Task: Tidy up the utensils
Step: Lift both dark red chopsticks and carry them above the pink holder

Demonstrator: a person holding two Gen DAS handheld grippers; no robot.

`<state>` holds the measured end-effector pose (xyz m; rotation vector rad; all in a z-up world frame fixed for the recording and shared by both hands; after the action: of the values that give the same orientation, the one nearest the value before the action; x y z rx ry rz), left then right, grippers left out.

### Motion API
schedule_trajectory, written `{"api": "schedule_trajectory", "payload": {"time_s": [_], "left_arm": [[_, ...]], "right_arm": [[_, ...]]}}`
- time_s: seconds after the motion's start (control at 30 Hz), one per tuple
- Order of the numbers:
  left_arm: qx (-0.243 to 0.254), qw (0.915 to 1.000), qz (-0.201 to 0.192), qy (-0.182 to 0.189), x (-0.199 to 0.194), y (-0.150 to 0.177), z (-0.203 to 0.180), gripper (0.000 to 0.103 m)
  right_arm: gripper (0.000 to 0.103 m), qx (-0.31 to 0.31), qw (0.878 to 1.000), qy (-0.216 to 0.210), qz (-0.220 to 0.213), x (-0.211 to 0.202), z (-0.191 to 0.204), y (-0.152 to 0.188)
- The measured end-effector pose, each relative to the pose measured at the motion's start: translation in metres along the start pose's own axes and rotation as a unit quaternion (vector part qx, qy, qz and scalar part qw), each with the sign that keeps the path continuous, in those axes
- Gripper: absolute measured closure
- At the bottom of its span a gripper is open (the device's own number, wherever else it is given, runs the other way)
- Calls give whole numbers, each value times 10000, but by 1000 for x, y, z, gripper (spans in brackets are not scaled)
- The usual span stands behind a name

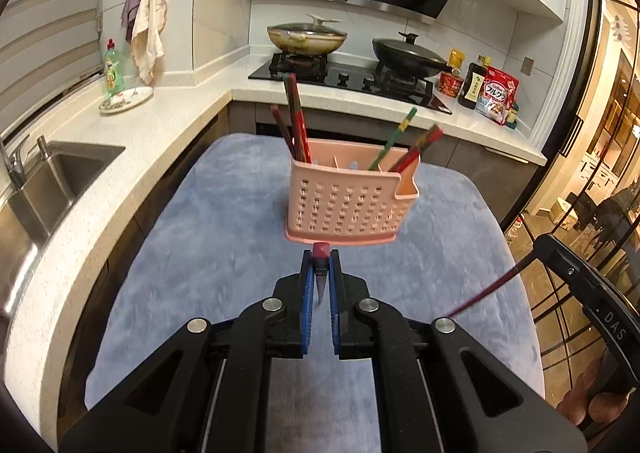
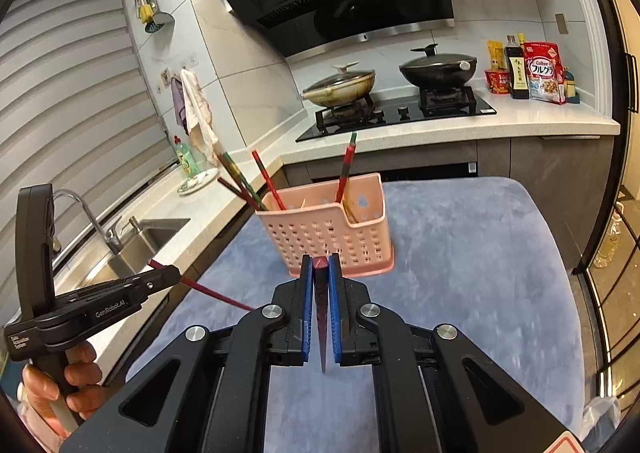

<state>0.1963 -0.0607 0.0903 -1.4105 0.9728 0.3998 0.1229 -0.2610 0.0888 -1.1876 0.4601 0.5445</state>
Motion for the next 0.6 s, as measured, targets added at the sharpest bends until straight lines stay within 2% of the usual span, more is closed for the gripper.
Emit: {"api": "schedule_trajectory", "payload": {"time_s": [0.27,0.43,0.6], "left_arm": [[42,9990,-406,160,-16,-57,-3,96],[53,9955,-930,155,-36,-103,-8,96],[-13,9916,-1295,69,-44,-143,-9,96]], "right_arm": [[96,102,9989,-247,-387,3,2,-57],[96,97,9963,-304,-799,1,6,-101],[96,163,9921,-339,-1198,2,6,-150]]}}
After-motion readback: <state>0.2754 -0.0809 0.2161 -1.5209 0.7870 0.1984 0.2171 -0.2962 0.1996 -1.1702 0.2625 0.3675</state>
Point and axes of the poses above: each gripper's, at about its wrist camera, not at the fingertips, and x roughly the way its jaws point, z to its left, y to its underside, the point moved 3 cm from there along x, roughly the way its jaws point, and after that the axes turned 9 degrees about z, right-handed, at the moved point
